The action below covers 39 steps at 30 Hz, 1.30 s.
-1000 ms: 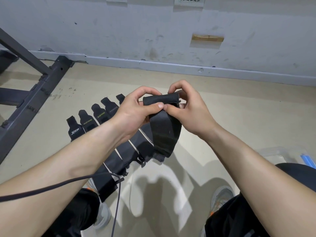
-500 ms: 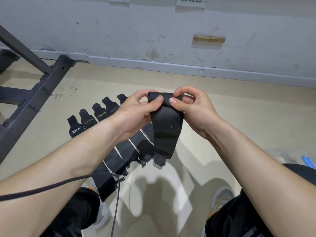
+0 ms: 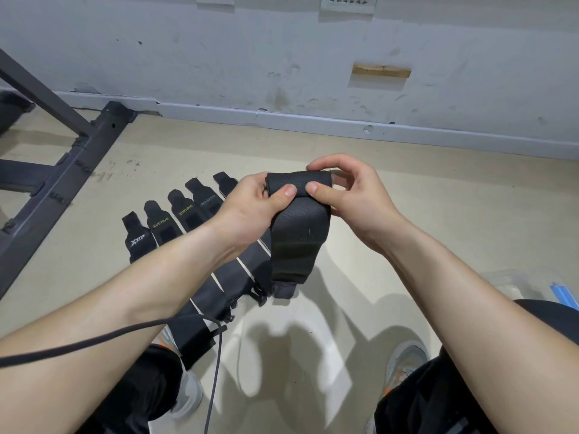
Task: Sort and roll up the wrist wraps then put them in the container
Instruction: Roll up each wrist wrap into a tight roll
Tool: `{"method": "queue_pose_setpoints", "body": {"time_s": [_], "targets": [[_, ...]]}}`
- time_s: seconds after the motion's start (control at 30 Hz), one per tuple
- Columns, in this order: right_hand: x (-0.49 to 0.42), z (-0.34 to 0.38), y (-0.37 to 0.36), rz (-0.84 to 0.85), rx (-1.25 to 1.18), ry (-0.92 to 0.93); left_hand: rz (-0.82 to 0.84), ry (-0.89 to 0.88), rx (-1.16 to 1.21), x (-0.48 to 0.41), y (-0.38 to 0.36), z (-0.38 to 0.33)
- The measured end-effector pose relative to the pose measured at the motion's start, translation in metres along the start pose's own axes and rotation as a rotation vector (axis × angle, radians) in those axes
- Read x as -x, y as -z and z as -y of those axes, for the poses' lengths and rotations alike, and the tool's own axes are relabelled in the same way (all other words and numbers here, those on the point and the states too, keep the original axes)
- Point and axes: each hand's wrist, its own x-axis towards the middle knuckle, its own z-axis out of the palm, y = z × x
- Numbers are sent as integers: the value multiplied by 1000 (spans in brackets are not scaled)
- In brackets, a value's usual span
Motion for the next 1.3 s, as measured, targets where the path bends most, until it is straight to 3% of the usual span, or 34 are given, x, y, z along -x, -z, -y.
{"method": "queue_pose_setpoints", "body": {"time_s": [0.13,0.33,0.5,0.63,0.93,1.07,1.3], "targets": [[1,1,4,112,31,-75,-10,47,60,0,4,3],[-2,0,3,30,151,48,63,228,395,4,2,-4],[1,0,2,55,270,48,91,294,478,6,-2,-8],[3,5,3,113,230,17,-49,310,475,4,-1,-7],[1,-3,-1,172,-22,-180,-66,257,434,1,8,-11],[0,-3,-2,152,-56,-93,-63,195,454,1,12,-8],[2,-1,-3,17,38,-12,18,146,187,-4,12,0]]}}
